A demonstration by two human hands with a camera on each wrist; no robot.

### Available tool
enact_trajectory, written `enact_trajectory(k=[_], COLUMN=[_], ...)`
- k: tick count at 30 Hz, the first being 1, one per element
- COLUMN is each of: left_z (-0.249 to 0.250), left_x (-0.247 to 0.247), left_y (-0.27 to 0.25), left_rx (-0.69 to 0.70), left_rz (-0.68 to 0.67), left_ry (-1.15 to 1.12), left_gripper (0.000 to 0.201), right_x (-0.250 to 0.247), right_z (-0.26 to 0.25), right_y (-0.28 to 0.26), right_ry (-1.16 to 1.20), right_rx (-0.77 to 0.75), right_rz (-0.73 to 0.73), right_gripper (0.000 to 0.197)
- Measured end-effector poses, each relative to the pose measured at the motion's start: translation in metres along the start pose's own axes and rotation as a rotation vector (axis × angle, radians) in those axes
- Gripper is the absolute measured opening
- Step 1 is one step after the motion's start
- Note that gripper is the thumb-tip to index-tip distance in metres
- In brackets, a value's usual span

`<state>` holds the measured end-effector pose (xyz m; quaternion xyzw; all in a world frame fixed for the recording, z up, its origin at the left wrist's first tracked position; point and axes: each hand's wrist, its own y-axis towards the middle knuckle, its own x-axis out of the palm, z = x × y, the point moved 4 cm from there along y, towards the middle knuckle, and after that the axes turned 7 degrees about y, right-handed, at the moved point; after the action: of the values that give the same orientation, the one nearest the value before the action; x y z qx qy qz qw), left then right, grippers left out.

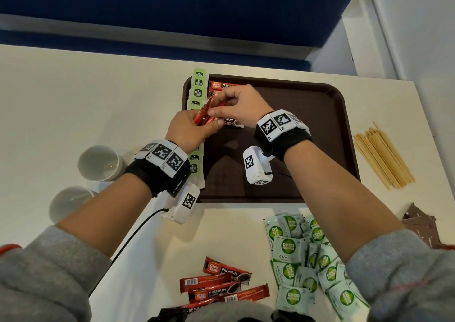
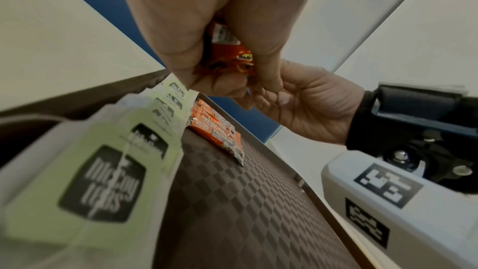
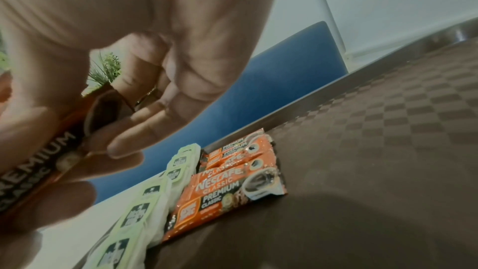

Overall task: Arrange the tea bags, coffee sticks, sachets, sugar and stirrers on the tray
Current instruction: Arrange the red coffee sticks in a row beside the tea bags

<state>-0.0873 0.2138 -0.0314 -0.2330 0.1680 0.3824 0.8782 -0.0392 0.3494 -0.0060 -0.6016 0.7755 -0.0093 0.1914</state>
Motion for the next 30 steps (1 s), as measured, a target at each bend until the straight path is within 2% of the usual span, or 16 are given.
enact_trajectory(k=[3,6,9,13,18,24,30], left_z=[0.001,-0.004,-0.008,-0.009,-0.012,-0.015,-0.013], left_x=[0.003,0.003,0.0,-0.001,-0.001,-0.014,-0.017], left_y=[-0.001,0.0,0.0,0.001,0.001,0.003,0.003], left_rx=[0.004,-0.04,-0.066,-0.061,-0.07,-0.1,-0.094], left_rz=[-0.025,-0.032,-0.005,0.004,0.02,0.16,0.158], left_ry=[-0.051,-0.128,-0.165,-0.123,-0.071,-0.063,-0.074], left_gripper=[0.016,0.023,0.02,0.015,0.017,0.006,0.008], right_x=[-0.006,-0.016,-0.025,-0.029,-0.029,-0.025,-0.02], right_z=[0.003,0.01,0.02,0.029,0.033,0.046,0.05], right_y=[-0.002,-0.003,-0.006,-0.012,-0.018,-0.02,-0.018], right_ry=[-0.013,-0.075,-0.09,-0.088,-0.194,-0.316,-0.442], right_rx=[0.004,0.028,0.056,0.074,0.149,0.237,0.25], right_rz=[0.069,0.155,0.196,0.104,-0.057,-0.031,0.004], right_gripper=[0.012,0.02,0.02,0.009,0.021,0.023,0.025])
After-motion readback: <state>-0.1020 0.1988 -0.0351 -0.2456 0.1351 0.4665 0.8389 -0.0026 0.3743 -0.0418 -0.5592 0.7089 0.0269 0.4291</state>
